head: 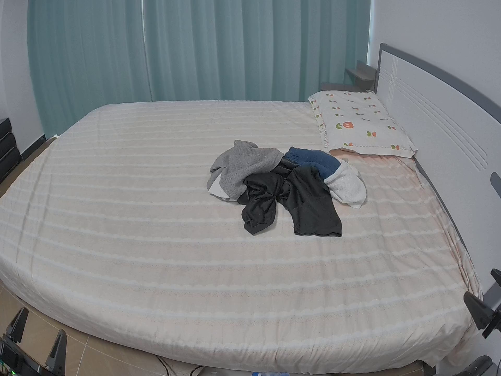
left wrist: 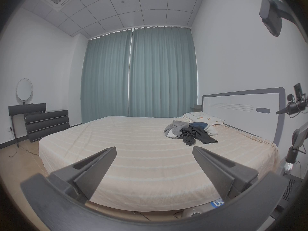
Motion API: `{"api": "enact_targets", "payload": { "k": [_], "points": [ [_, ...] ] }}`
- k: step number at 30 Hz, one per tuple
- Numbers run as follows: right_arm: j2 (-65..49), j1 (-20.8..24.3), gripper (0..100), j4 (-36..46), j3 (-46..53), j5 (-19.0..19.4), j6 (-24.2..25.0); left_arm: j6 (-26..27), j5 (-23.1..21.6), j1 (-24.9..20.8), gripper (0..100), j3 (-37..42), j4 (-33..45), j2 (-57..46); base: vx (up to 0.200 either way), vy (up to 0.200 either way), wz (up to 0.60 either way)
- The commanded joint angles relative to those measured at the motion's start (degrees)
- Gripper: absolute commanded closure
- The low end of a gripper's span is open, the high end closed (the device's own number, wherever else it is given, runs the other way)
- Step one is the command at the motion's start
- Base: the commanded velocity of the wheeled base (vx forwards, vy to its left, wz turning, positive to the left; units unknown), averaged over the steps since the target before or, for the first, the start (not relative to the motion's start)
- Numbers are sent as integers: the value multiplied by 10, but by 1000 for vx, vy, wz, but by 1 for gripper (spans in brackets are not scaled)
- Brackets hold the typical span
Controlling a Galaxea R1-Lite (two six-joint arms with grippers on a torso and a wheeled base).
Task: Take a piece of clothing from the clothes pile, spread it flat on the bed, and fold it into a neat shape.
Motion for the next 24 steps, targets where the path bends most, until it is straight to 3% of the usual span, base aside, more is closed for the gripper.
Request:
{"api": "enact_targets", "payload": {
  "k": [1,5,13,17,24],
  "points": [
    [366,29,0,-113,-63,12,31,0,0,0,0,10,0,-10,0,0,0],
    [525,50,0,-189,-120,4,90,0,0,0,0,10,-1,-10,0,0,0],
    [753,85,0,-202,-278,-24,191,0,0,0,0,10,0,-10,0,0,0],
    [903,111,0,-202,-417,-74,271,0,0,0,0,10,0,-10,0,0,0],
    [1083,120,0,-195,-602,-153,308,0,0,0,0,10,0,-10,0,0,0]
  ]
}}
